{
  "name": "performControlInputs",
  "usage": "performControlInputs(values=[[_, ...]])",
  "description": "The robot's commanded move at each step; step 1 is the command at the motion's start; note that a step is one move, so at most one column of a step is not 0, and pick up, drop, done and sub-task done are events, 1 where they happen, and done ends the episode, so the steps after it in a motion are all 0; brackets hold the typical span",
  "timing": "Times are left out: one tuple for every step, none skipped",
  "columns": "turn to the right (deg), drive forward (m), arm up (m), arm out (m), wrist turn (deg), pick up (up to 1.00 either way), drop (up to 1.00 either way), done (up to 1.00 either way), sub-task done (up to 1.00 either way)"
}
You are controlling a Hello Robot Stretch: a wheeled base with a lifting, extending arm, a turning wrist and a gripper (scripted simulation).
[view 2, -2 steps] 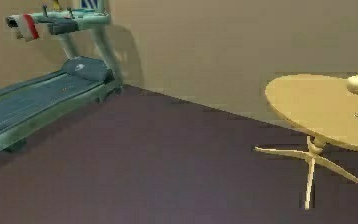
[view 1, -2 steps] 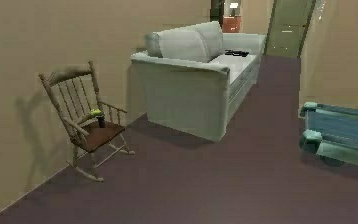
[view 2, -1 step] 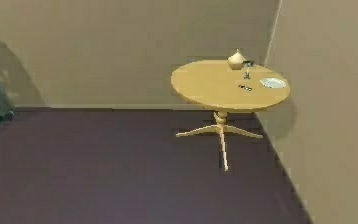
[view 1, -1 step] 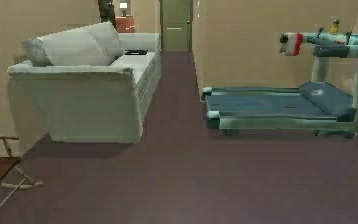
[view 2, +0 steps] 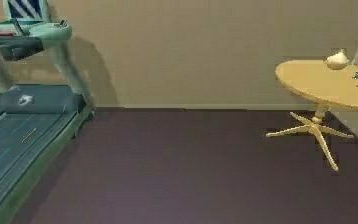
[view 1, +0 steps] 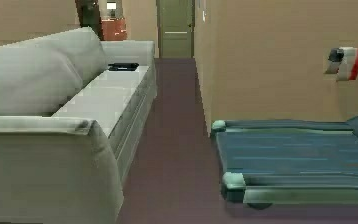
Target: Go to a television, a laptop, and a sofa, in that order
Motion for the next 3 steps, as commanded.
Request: performControlInputs(values=[[0.0,0.9,0.0,0.0,0.0,0.0,0.0,0.0,0.0],[0.0,1.0,0.0,0.0,0.0,0.0,0.0,0.0,0.0],[3.0,0.0,0.0,0.0,0.0,0.0,0.0,0.0,0.0]])
